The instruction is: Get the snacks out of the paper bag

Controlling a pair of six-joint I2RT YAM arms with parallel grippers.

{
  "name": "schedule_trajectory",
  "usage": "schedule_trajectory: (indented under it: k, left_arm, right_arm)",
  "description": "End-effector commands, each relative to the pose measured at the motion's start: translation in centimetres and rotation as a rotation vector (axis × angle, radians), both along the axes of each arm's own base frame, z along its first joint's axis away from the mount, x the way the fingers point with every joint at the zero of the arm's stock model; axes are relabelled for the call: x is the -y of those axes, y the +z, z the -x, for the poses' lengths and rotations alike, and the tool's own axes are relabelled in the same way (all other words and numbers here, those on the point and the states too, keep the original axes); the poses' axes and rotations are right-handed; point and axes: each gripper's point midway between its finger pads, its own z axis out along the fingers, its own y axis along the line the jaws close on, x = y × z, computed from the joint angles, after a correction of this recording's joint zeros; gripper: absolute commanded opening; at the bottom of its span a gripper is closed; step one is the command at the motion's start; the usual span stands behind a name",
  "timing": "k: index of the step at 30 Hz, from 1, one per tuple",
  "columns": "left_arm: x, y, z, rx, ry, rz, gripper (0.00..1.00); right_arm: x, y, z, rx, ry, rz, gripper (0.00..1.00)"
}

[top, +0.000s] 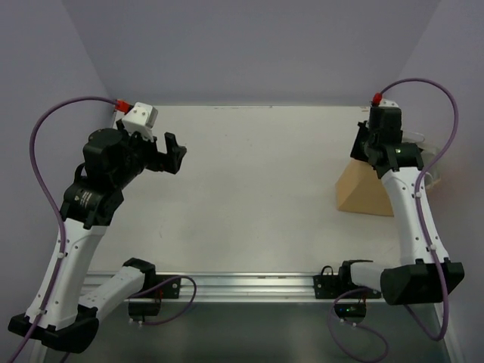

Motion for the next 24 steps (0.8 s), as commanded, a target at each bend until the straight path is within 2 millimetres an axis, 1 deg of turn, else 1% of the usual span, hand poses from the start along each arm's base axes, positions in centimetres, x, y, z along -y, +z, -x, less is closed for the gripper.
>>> schedule_trajectory:
  k: [1,2,3,4,6,7,9,10,11,12,13,14,15,16,17,18,19,21,22,23,24]
  left_arm:
    - [0.1,2.0,-0.1,0.048,-0.011,-0.006,1.00]
    - [0.1,2.1,-0.1,0.047,-0.010,-0.005,1.00]
    - [0.2,2.1,-0.3,0.044,-0.010,-0.006,1.00]
    - [0.2,2.2,-0.4,0.045,-0.011,-0.003,1.00]
    - [0.3,2.2,-0.5,0.040,-0.012,-0.005,1.00]
    - [0.3,2.2,-0.7,0.038,-0.010,-0.004,1.00]
    - [0.4,2.2,-0.9,0.035,-0.011,-0.005,1.00]
    - [0.4,2.2,-1.0,0.032,-0.009,-0.005,1.00]
    - [0.4,2.3,-1.0,0.032,-0.011,-0.004,1.00]
    - [0.4,2.4,-1.0,0.033,-0.011,-0.004,1.00]
    - [0.4,2.4,-1.1,0.034,-0.008,-0.005,1.00]
    - [0.4,2.4,-1.0,0.034,-0.008,-0.005,1.00]
    - [0.4,2.5,-1.0,0.035,-0.008,-0.004,1.00]
    - [0.4,2.5,-1.0,0.035,-0.008,-0.004,1.00]
    - [0.4,2.7,-1.0,0.039,-0.008,-0.003,1.00]
    - [0.3,2.6,-0.9,0.036,-0.008,-0.006,1.00]
    - [0.3,2.5,-0.9,0.036,-0.009,-0.007,1.00]
    - [0.3,2.5,-0.8,0.037,-0.009,-0.010,1.00]
    - [0.3,2.4,-0.8,0.036,-0.013,-0.012,1.00]
    - [0.4,2.3,-0.8,0.034,-0.015,-0.012,1.00]
    - [0.5,2.2,-0.9,0.033,-0.021,-0.013,1.00]
  right_arm:
    - [-6.2,4.0,-0.7,0.129,0.092,-0.147,0.00]
    - [-7.1,3.9,-0.8,0.135,0.053,-0.179,0.00]
    - [-8.1,3.5,-1.0,0.123,0.053,-0.196,0.00]
    - [-10.5,3.7,-1.0,0.123,0.095,-0.220,0.00]
    - [-12.5,3.5,-1.3,0.114,0.057,-0.267,0.00]
    - [-14.8,3.5,-1.6,0.104,0.094,-0.278,0.00]
    - [-16.6,3.6,-2.1,0.100,0.076,-0.295,0.00]
    - [-18.6,3.9,-2.7,0.093,0.107,-0.300,0.00]
    - [-19.6,4.0,-2.9,0.088,0.112,-0.311,0.00]
    - [-20.6,4.1,-3.0,0.075,0.139,-0.317,0.05]
    - [-22.1,4.7,-3.5,0.075,0.175,-0.328,0.08]
    - [-22.6,4.6,-3.4,0.057,0.201,-0.316,0.11]
    - [-23.4,5.0,-3.3,0.047,0.244,-0.328,0.20]
    - [-24.0,6.0,-3.3,0.057,0.282,-0.336,0.25]
    - [-24.2,6.6,-3.0,0.058,0.343,-0.311,0.29]
    - [-24.5,7.4,-2.7,0.066,0.397,-0.308,0.37]
    - [-25.5,9.3,-1.9,0.085,0.486,-0.338,0.41]
    - [-25.4,11.2,-0.4,0.115,0.622,-0.285,0.57]
    - [-25.5,12.9,0.2,0.153,0.680,-0.283,0.60]
    - [-24.6,13.9,0.9,0.184,0.713,-0.228,0.62]
    - [-23.7,14.8,0.9,0.214,0.708,-0.204,0.66]
